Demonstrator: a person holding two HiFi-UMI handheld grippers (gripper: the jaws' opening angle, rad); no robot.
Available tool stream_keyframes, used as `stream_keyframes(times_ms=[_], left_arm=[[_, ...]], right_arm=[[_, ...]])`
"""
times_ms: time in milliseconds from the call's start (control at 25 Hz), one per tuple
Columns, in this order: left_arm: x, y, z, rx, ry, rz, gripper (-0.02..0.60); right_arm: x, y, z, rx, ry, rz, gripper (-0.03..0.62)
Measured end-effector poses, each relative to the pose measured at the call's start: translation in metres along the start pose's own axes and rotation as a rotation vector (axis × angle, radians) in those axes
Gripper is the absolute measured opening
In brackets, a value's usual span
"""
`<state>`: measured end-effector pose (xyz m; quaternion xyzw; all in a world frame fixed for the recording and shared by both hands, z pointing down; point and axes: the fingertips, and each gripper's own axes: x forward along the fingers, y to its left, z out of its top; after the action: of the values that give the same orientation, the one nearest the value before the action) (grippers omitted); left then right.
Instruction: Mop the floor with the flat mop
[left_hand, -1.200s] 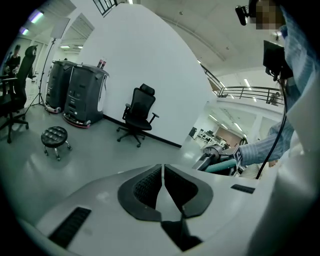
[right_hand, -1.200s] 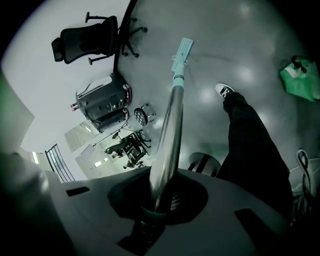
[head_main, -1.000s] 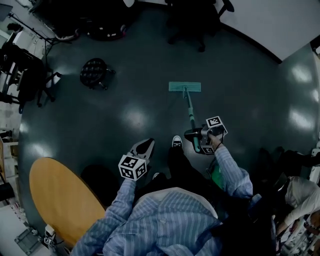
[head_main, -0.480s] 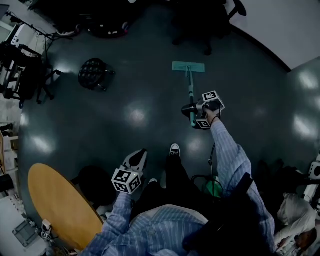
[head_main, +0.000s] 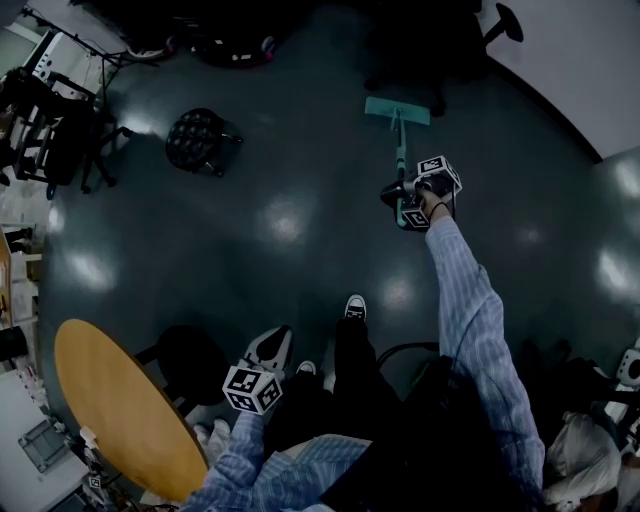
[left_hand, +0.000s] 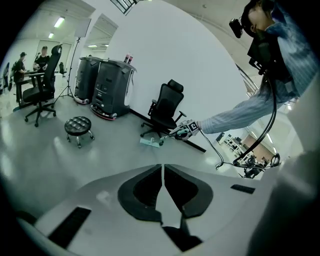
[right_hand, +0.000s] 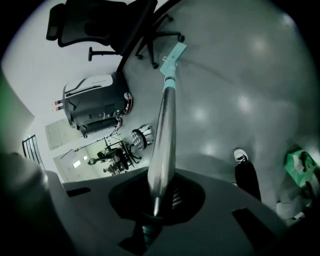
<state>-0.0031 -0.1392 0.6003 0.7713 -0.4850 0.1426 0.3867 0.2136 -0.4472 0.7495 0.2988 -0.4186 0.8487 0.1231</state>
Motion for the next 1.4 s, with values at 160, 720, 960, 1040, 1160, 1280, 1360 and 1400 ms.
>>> stream_keyframes(times_ms=[160, 720, 960, 1040, 1160, 1280, 1360, 1400], left_arm=[[-0.007, 0.010, -0.011, -0.021, 0.002, 0.023, 0.018], [-0.052, 0.012, -0.014, 0.046, -0.066, -0.054, 0.018], [-0.083, 0.012, -0.025, 0.102, -0.087, -0.105, 0.018], [-0.102, 0.011, -0.033, 0.117, -0.098, -0.121, 0.018], [-0.128, 0.011, -0.041, 0.138, -0.120, -0.146, 0.018], [-0.156, 0.010, -0.053, 0.159, -0.125, -0.173, 0.018], [-0.173, 0.012, -0.062, 0.169, -0.126, -0.191, 0.018], [-0.181, 0.014, -0.067, 0.173, -0.128, -0.200, 0.018]], right_arm=[[0.006, 0.001, 0.014, 0.022, -0.033, 0.023, 0.021], [0.006, -0.076, -0.112, 0.030, -0.019, 0.009, 0.020], [0.010, -0.117, -0.191, 0.053, -0.010, 0.022, 0.020], [0.011, -0.136, -0.227, 0.063, -0.008, 0.023, 0.020], [0.014, -0.159, -0.274, 0.076, -0.011, 0.022, 0.020], [0.016, -0.180, -0.323, 0.093, -0.011, 0.021, 0.020], [0.019, -0.190, -0.354, 0.105, -0.015, 0.025, 0.020], [0.021, -0.194, -0.369, 0.109, -0.017, 0.027, 0.020]])
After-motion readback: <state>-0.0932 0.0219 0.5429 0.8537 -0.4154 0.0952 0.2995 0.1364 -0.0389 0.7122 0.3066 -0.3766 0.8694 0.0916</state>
